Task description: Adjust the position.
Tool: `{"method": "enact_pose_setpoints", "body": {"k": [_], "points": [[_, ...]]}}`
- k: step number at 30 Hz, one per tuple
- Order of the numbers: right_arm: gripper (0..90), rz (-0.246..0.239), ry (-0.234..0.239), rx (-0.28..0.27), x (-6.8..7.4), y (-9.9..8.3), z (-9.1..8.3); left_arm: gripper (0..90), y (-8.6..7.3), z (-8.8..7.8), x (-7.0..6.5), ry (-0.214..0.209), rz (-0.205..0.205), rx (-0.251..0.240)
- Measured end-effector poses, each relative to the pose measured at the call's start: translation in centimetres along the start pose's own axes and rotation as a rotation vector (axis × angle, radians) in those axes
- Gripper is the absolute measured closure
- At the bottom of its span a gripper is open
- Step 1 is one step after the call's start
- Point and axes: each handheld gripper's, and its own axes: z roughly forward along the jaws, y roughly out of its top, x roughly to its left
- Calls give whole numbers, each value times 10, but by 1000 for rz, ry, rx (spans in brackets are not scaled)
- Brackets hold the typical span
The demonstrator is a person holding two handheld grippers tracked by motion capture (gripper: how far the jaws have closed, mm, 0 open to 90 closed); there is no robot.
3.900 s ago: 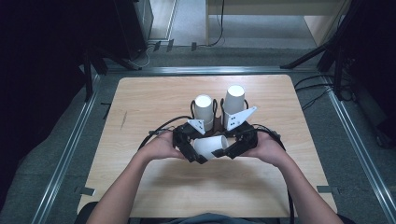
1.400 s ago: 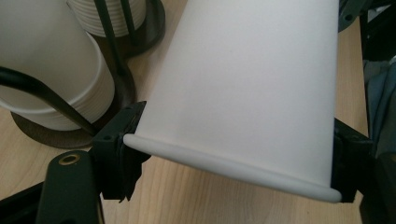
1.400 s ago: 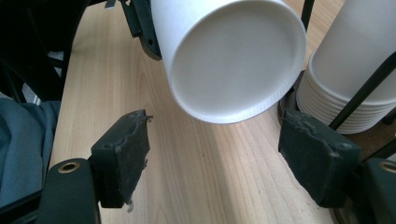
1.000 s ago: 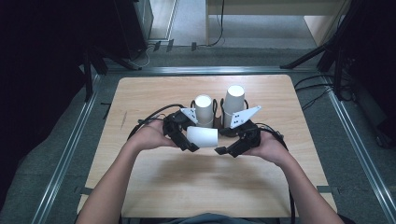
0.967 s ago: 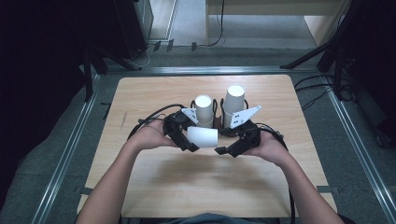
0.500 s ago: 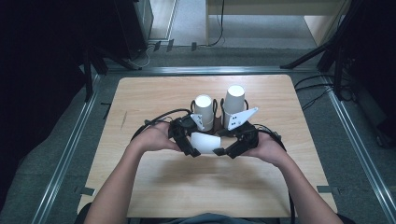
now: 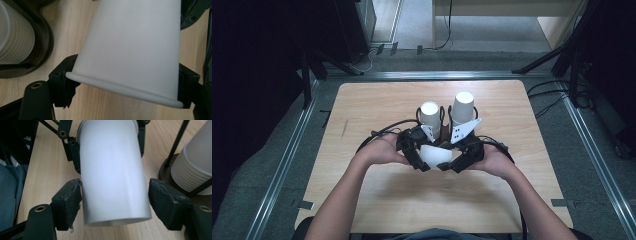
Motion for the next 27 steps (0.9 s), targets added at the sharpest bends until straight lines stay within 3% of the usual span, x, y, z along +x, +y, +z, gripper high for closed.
{"method": "enact_pose_setpoints", "body": {"k": [4,12,16,18,21,27], "points": [[306,-30,-1,15,3,1,5,222,1,1,-1,-9,8,1],[337,-30,14,15,3,2,3,224,-1,-1,-1,-28,7,-17],[334,-40,2,-1,2,2,1,204,-2,-4,-1,-6,15,-56],[333,-36,-8,-6,2,2,-1,128,-3,-5,-1,6,4,-83],[331,-19,-15,-16,0,1,-5,98,-5,-10,0,17,-12,-127],[329,-11,-21,-48,-2,1,-11,96,-12,-17,4,17,-45,-220]]}}
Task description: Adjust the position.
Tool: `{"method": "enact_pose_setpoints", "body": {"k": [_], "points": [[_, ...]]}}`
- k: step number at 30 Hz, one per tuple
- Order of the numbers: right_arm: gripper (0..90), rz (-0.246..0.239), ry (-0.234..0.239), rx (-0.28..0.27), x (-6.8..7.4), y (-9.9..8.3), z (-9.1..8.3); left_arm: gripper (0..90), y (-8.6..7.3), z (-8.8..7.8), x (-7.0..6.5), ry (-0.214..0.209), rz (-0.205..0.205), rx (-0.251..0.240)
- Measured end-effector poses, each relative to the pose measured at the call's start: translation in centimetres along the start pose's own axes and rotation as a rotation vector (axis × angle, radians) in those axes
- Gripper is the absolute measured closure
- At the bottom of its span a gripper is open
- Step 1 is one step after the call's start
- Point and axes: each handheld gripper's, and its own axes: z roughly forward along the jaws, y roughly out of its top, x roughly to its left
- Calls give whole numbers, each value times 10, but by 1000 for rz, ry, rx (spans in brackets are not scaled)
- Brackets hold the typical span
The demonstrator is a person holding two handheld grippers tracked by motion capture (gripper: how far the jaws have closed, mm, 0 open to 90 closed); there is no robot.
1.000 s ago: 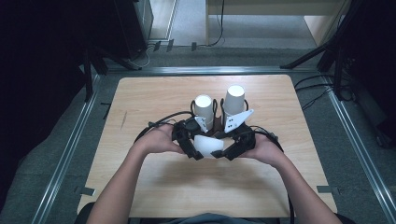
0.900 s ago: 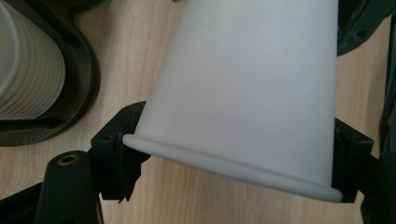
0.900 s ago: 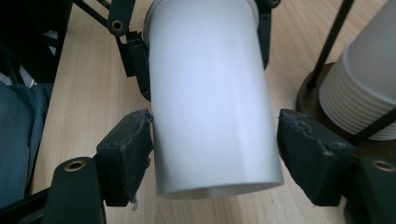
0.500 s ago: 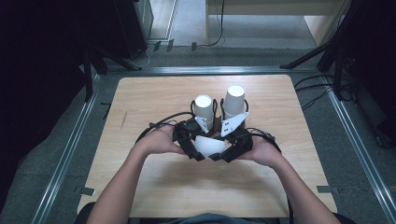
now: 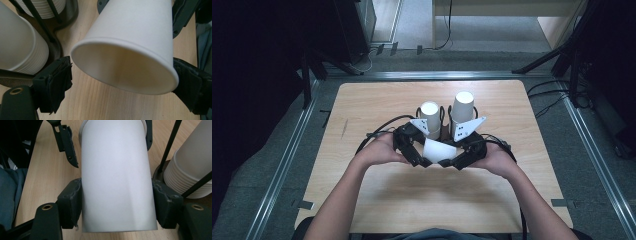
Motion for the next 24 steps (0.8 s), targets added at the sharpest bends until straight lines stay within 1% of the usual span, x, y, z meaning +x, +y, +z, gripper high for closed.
{"method": "enact_pose_setpoints", "body": {"k": [2,4,8,11,13,15,19,20,24], "points": [[328,4,1,-9,0,0,-2,99,-2,-1,1,3,-2,-7],[328,3,3,-19,0,0,-3,100,-4,-3,1,-7,-9,-32],[327,1,6,-26,-1,0,-5,114,-8,-5,2,-20,-34,-87],[327,0,6,-31,0,0,-6,116,-9,-5,2,-27,-42,-99],[327,-2,8,-37,0,0,-6,117,-10,-5,2,-42,-50,-114],[327,-7,13,-42,0,0,-5,117,-10,-4,1,-40,-47,-123],[326,-12,17,-38,1,0,-4,118,-9,-2,0,-61,-55,-149],[326,-13,21,-39,1,0,-4,119,-9,-1,-1,-57,-52,-152],[325,-17,23,-47,2,1,-3,133,-9,1,0,-87,-65,-174]]}}
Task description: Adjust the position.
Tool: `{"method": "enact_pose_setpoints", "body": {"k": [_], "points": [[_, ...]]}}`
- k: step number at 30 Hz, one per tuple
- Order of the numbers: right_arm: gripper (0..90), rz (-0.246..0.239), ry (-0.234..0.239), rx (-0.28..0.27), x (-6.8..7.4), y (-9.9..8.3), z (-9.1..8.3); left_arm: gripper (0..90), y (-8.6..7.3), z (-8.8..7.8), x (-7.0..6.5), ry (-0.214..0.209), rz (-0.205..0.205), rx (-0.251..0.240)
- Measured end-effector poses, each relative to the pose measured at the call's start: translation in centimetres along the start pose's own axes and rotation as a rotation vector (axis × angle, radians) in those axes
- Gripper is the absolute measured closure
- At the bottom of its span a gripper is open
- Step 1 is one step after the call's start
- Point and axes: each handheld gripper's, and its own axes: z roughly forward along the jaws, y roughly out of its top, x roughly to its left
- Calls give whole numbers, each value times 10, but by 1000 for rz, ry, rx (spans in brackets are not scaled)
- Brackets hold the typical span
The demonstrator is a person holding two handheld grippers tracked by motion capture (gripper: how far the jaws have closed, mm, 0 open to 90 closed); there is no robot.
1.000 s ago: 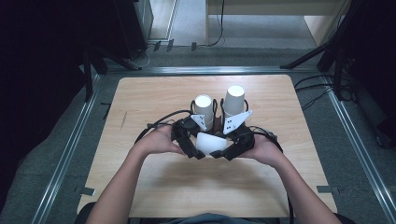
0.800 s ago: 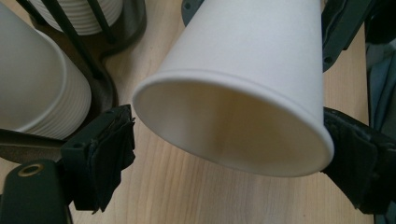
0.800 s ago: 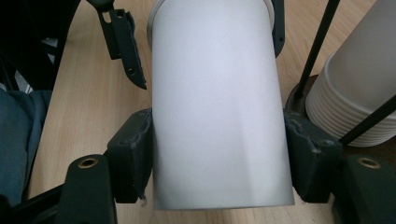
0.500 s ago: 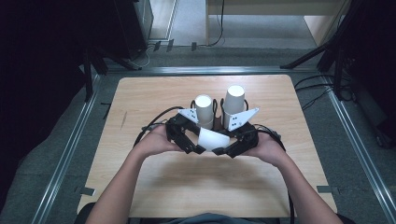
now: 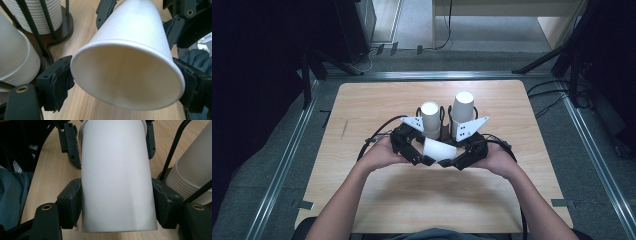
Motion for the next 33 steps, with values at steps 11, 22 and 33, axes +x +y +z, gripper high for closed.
{"method": "enact_pose_setpoints", "body": {"k": [11,22,33], "points": [[327,-9,16,6,0,-1,2,217,-3,-4,2,-49,2,-38],[332,-2,21,7,0,-1,2,282,-3,-8,2,-62,12,-39],[272,38,-7,26,-3,-2,-2,275,4,-20,2,1,24,-8]]}}
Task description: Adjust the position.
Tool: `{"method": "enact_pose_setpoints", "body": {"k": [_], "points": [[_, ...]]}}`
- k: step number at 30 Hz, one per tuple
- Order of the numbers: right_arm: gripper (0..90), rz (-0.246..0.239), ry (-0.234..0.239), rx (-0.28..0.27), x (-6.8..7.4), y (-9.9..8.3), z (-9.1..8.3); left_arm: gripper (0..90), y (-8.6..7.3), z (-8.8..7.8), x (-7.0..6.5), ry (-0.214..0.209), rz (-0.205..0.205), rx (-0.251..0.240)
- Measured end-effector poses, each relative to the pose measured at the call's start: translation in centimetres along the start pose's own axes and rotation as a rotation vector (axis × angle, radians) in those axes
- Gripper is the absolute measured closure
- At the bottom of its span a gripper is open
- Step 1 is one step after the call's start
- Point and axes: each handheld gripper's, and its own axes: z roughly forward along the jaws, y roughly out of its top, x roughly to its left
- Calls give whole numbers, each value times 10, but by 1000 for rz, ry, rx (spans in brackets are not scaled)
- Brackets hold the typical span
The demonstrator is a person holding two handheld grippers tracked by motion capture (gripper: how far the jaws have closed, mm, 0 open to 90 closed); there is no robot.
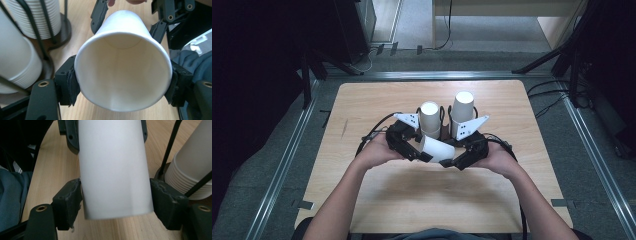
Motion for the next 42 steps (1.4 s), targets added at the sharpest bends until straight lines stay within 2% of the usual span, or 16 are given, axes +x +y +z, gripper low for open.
{"method": "enact_pose_setpoints", "body": {"k": [3,7,10,16,18,22,28,35,42], "points": [[259,-2,-16,1,-1,-1,0,274,5,-6,0,18,9,21],[252,2,-22,8,-1,-1,1,273,9,-10,2,14,14,39],[249,4,-27,9,-1,-1,3,273,12,-8,3,18,23,83],[245,14,-29,17,-1,-1,4,273,19,-2,0,55,65,172],[245,11,-33,17,-2,-1,4,272,20,1,-1,55,76,193],[245,15,-34,22,-2,-2,5,268,19,9,-1,79,135,266],[245,19,-27,45,-2,-4,11,266,20,17,-2,83,134,297],[256,10,-15,70,-1,-5,18,262,18,25,-5,67,136,288],[320,0,5,84,1,-5,23,253,20,28,-9,64,135,292]]}}
